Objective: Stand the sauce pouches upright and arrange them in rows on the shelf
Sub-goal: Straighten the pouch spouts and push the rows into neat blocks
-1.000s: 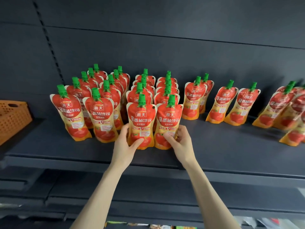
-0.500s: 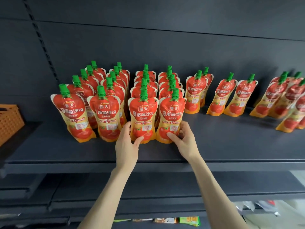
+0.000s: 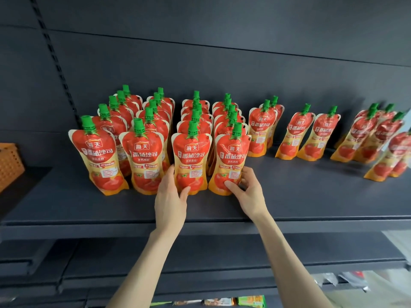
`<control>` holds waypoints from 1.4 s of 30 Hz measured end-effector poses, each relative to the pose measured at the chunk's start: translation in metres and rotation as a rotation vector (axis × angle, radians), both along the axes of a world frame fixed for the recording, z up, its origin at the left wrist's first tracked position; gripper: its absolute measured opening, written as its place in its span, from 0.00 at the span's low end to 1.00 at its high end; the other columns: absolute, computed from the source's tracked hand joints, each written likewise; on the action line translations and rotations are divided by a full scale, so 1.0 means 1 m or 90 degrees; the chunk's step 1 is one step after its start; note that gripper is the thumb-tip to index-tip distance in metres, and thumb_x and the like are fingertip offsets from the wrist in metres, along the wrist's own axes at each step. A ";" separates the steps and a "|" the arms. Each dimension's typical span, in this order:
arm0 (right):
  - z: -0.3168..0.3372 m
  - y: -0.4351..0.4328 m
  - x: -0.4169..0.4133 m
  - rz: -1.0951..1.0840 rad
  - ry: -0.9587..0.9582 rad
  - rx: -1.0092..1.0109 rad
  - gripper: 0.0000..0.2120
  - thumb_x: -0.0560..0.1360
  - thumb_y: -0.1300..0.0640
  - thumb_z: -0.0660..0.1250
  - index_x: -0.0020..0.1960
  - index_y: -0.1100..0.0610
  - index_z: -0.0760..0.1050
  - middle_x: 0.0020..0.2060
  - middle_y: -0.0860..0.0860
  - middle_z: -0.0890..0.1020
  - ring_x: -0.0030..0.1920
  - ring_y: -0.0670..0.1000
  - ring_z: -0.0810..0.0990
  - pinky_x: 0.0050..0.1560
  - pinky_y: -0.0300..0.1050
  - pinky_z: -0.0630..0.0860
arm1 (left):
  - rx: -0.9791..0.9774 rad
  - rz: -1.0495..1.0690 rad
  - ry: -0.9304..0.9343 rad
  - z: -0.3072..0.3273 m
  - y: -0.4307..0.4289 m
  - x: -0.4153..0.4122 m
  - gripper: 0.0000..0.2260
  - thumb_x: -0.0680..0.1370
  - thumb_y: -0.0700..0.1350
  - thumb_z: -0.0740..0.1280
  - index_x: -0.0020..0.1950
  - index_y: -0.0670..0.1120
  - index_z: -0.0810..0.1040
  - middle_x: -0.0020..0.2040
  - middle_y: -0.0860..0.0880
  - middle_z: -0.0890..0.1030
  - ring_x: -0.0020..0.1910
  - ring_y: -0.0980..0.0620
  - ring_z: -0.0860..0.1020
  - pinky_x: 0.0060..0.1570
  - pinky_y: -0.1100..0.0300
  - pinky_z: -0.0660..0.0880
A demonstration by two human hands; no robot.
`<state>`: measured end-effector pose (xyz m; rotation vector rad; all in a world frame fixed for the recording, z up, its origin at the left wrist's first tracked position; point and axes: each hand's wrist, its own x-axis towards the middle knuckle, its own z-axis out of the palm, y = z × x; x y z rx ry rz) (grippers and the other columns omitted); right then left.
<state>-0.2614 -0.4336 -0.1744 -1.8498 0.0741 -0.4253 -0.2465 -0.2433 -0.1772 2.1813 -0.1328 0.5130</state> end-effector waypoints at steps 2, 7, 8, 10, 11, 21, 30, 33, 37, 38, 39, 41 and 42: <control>0.000 0.000 -0.001 -0.003 0.003 -0.007 0.18 0.73 0.57 0.70 0.60 0.52 0.68 0.54 0.46 0.79 0.55 0.45 0.78 0.51 0.33 0.75 | 0.016 0.025 -0.004 0.001 -0.004 -0.004 0.29 0.74 0.44 0.70 0.72 0.41 0.63 0.68 0.42 0.71 0.68 0.44 0.69 0.61 0.50 0.71; 0.000 -0.001 -0.003 -0.004 0.006 -0.017 0.18 0.74 0.56 0.69 0.62 0.54 0.68 0.55 0.47 0.79 0.55 0.44 0.77 0.47 0.23 0.72 | -0.004 0.048 -0.006 0.005 -0.012 -0.007 0.30 0.72 0.47 0.72 0.70 0.41 0.65 0.65 0.41 0.72 0.65 0.42 0.70 0.56 0.49 0.74; 0.000 -0.001 -0.003 -0.004 0.006 -0.017 0.19 0.74 0.56 0.68 0.62 0.55 0.67 0.56 0.47 0.79 0.55 0.45 0.77 0.47 0.23 0.72 | -0.009 0.048 -0.007 0.004 -0.012 -0.006 0.30 0.72 0.47 0.72 0.70 0.41 0.65 0.65 0.41 0.72 0.65 0.43 0.70 0.55 0.49 0.74; 0.001 -0.001 -0.003 -0.004 0.008 -0.018 0.19 0.74 0.56 0.68 0.63 0.55 0.67 0.56 0.48 0.78 0.55 0.45 0.77 0.47 0.23 0.72 | -0.016 0.048 -0.009 0.003 -0.012 -0.004 0.29 0.72 0.47 0.72 0.69 0.42 0.65 0.65 0.42 0.72 0.64 0.43 0.71 0.55 0.49 0.74; 0.001 -0.001 -0.003 -0.003 0.009 -0.019 0.19 0.74 0.56 0.68 0.62 0.55 0.67 0.55 0.47 0.78 0.54 0.43 0.77 0.47 0.23 0.72 | -0.020 0.047 -0.010 0.003 -0.012 -0.004 0.29 0.72 0.47 0.72 0.69 0.42 0.65 0.65 0.42 0.72 0.64 0.43 0.71 0.55 0.49 0.74; 0.002 -0.001 -0.005 -0.014 0.012 -0.023 0.17 0.73 0.54 0.70 0.59 0.53 0.69 0.53 0.45 0.80 0.53 0.43 0.78 0.46 0.27 0.73 | -0.071 0.022 -0.025 0.000 -0.011 0.002 0.26 0.72 0.46 0.73 0.66 0.44 0.67 0.62 0.45 0.75 0.61 0.46 0.74 0.54 0.51 0.75; 0.004 0.001 -0.007 -0.016 0.020 -0.027 0.17 0.73 0.53 0.70 0.58 0.50 0.68 0.52 0.42 0.78 0.52 0.39 0.77 0.46 0.29 0.73 | -0.084 0.008 -0.027 -0.004 -0.009 0.005 0.26 0.71 0.47 0.73 0.66 0.45 0.67 0.61 0.46 0.75 0.60 0.46 0.75 0.54 0.47 0.77; 0.005 0.002 -0.007 -0.017 0.021 -0.028 0.17 0.73 0.53 0.70 0.58 0.50 0.68 0.52 0.42 0.78 0.52 0.40 0.77 0.46 0.30 0.73 | -0.088 0.008 -0.026 -0.005 -0.009 0.006 0.26 0.71 0.48 0.73 0.66 0.45 0.67 0.62 0.46 0.75 0.60 0.46 0.75 0.54 0.47 0.77; 0.005 0.002 -0.008 -0.019 0.021 -0.030 0.18 0.72 0.52 0.70 0.59 0.50 0.68 0.53 0.43 0.78 0.52 0.40 0.77 0.46 0.31 0.73 | -0.085 0.007 -0.023 -0.006 -0.009 0.007 0.26 0.72 0.48 0.72 0.66 0.45 0.67 0.62 0.46 0.75 0.61 0.46 0.75 0.55 0.47 0.77; 0.005 0.002 -0.008 -0.020 0.021 -0.032 0.18 0.72 0.52 0.70 0.58 0.50 0.68 0.53 0.44 0.78 0.52 0.40 0.77 0.46 0.31 0.73 | -0.085 0.006 -0.022 -0.007 -0.009 0.007 0.27 0.72 0.48 0.72 0.66 0.45 0.67 0.62 0.46 0.75 0.61 0.46 0.75 0.55 0.46 0.77; 0.006 0.002 -0.008 -0.020 0.022 -0.032 0.17 0.72 0.52 0.70 0.58 0.50 0.68 0.53 0.44 0.78 0.52 0.40 0.77 0.46 0.31 0.73 | -0.084 0.005 -0.022 -0.008 -0.009 0.008 0.27 0.72 0.49 0.72 0.67 0.45 0.66 0.63 0.46 0.74 0.61 0.46 0.74 0.55 0.46 0.77; 0.006 0.002 -0.008 -0.020 0.025 -0.032 0.17 0.72 0.52 0.70 0.58 0.50 0.68 0.53 0.44 0.78 0.52 0.40 0.77 0.46 0.30 0.73 | -0.083 0.007 -0.022 -0.008 -0.009 0.008 0.27 0.72 0.49 0.72 0.67 0.46 0.66 0.63 0.46 0.74 0.61 0.46 0.74 0.54 0.46 0.77; 0.006 0.002 -0.008 -0.020 0.025 -0.033 0.17 0.72 0.52 0.70 0.58 0.51 0.68 0.53 0.44 0.78 0.52 0.40 0.77 0.46 0.30 0.73 | -0.082 0.008 -0.023 -0.009 -0.009 0.008 0.27 0.72 0.49 0.72 0.67 0.45 0.66 0.63 0.46 0.74 0.61 0.46 0.74 0.54 0.46 0.77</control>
